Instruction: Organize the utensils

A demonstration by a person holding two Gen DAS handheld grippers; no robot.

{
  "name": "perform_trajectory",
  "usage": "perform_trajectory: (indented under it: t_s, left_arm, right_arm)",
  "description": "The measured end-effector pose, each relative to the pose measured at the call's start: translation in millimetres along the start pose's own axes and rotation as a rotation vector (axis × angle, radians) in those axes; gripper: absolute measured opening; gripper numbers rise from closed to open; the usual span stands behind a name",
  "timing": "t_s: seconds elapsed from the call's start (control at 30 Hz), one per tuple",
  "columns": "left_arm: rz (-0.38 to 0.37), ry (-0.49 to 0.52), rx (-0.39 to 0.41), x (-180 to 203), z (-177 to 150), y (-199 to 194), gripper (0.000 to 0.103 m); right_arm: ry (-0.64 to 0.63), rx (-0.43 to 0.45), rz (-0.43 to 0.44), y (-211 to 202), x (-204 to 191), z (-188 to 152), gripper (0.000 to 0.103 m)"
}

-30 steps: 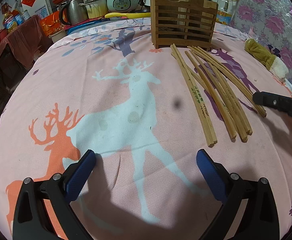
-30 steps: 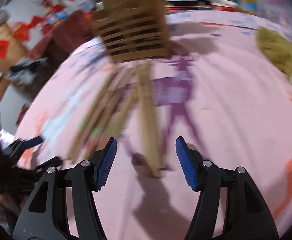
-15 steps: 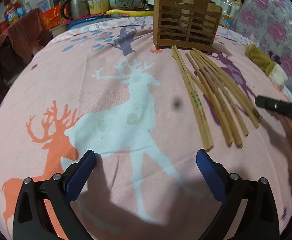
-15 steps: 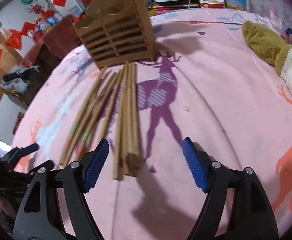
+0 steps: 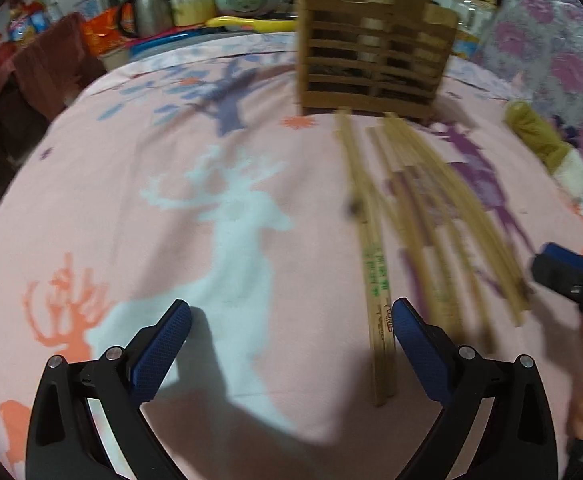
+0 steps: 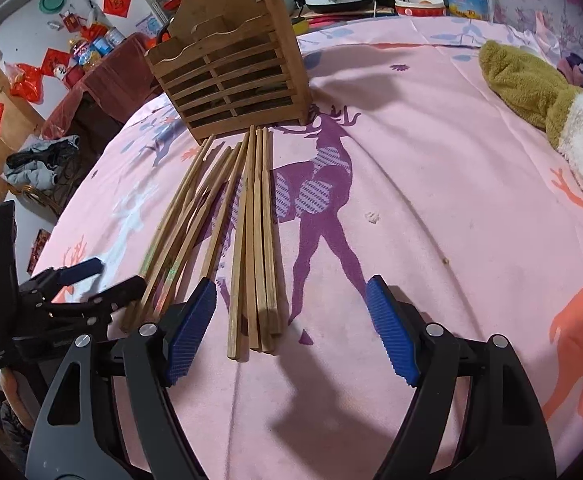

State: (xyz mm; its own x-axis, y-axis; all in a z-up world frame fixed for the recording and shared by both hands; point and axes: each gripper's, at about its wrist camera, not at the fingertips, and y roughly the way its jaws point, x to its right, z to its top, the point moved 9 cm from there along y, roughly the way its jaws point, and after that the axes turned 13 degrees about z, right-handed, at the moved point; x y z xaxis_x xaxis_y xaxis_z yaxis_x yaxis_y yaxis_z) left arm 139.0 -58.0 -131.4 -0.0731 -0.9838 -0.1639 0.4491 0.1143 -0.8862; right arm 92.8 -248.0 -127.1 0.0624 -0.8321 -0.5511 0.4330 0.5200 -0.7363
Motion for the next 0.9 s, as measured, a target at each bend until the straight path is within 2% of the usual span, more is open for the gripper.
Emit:
perform_trajectory:
  t_s: [0.07,0.13,0.27,0.43,0.57,0.77,0.9]
  left_arm:
    - [-0.009,-0.055,-0.002,-17.6,-0.3,-0.8,0.098]
    - [-0.051,-0.09,-0.001,-26.4,-2.2,-4.2,0.098]
    - [-0.078,-0.102,0.021,-33.0,-3.6,-12.0,0.098]
    - [-0.043,-0.058,0.022,-25.1,-3.7,-8.4,0.098]
    - [0.014,-0.008,0.03,-19.6,-2.9,-2.5,0.099]
    - [0.026,-0.088,0.039,-42.6,1.9,-4.4,0.098]
    - [0.035,-0.072,0.02,-40.4,1.1,0.2,0.098]
  right_arm:
    - [-0.001,0.01,-0.01,-2.0,1.0,0.7,0.076]
    - [0.003,0.014,-0.008,-2.9,2.1,0.9,0.076]
    - [-0.002,0.025,-0.01,-4.3,1.9,2.2,0.075]
    - [-0.014,0.043,-0.019,-7.0,1.7,4.8,0.075]
    - [-0.02,0.036,-0.02,-5.8,0.5,4.4,0.075]
    - [-0.023,0.037,-0.02,-6.4,0.1,4.5,0.075]
    - [-0.024,0.037,-0.02,-6.6,0.0,4.4,0.075]
